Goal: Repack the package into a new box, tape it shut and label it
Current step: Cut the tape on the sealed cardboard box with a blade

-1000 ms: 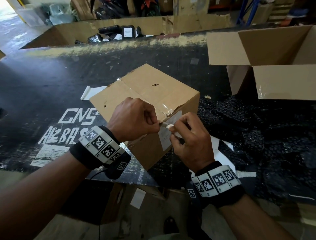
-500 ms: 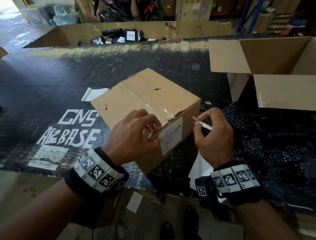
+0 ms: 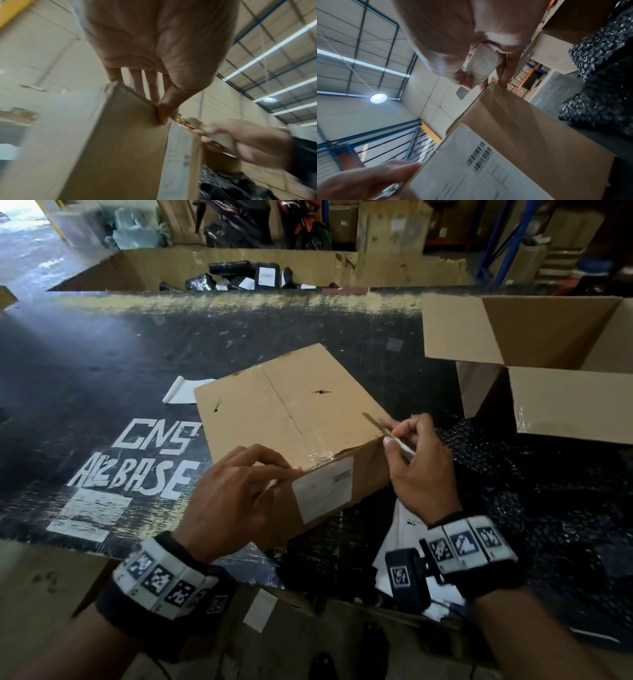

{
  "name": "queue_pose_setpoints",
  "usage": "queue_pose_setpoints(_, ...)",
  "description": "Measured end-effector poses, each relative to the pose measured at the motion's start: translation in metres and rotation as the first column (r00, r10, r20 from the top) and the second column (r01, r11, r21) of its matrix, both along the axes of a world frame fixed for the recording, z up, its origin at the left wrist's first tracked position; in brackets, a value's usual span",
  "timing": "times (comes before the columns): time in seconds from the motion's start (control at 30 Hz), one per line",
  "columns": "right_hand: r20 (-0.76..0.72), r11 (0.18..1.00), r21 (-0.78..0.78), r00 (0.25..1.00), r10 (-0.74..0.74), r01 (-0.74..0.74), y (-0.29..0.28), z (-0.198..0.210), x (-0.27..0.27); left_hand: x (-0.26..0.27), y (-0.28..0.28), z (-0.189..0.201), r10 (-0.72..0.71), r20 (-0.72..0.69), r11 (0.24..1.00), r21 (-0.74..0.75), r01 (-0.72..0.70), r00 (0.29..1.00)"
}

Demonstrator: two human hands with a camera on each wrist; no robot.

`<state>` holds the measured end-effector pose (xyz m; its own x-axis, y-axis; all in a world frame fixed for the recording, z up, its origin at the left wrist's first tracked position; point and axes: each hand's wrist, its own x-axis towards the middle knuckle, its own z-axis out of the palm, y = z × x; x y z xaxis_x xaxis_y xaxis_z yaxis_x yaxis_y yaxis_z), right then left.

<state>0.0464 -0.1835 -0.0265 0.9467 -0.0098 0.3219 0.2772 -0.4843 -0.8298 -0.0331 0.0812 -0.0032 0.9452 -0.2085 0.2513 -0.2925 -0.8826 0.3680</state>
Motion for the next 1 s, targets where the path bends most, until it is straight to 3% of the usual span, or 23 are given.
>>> queue_pose_setpoints(0.13,0.008,0.997,-0.021,0.997,0.077,-0.076,0.014,-0.005,-0.05,0.01,0.049,-0.004,0.043,-0.07,0.99,-0.129,-0.052,0.997)
queue_pose_setpoints(0.37,-0.07,0.932,-0.117,0.939,0.337,-0.343,0.044,0.01,-0.1,0.036,0.083,-0.026,0.197,0.143,0.948,-0.279,-0.151,0.97)
queue_pose_setpoints(0.43,-0.113,0.936,-0.034,0.932,0.345,-0.351,0.038,0.02,-0.085,0.032,0.064,-0.022,0.175,0.167,0.959,-0.253,-0.13,0.97)
queue_pose_setpoints(0.5,-0.115,0.968,0.015,0.961,0.25,-0.25,0.029,0.032,-0.058,0.017,0.036,-0.021,0.135,0.14,0.976,-0.192,-0.106,0.981)
queue_pose_setpoints(0.63,-0.165,0.998,-0.026,0.985,0.056,-0.061,0.016,0.049,0.024,-0.015,-0.024,-0.023,0.058,0.118,0.982,-0.186,-0.035,0.991)
queue_pose_setpoints(0.7,-0.215,0.998,-0.066,0.977,0.003,-0.018,0.014,0.05,0.064,-0.019,-0.04,-0.028,0.086,0.128,0.987,-0.149,-0.066,0.988)
queue_pose_setpoints(0.87,-0.305,0.985,-0.153,0.952,0.029,-0.079,0.017,0.045,0.113,-0.02,-0.044,-0.042,0.153,0.148,0.983,-0.126,-0.135,0.977)
queue_pose_setpoints(1.0,-0.302,0.974,-0.19,0.951,0.062,-0.124,0.014,0.044,0.112,-0.018,-0.029,-0.036,0.169,0.181,0.963,-0.24,-0.124,0.969)
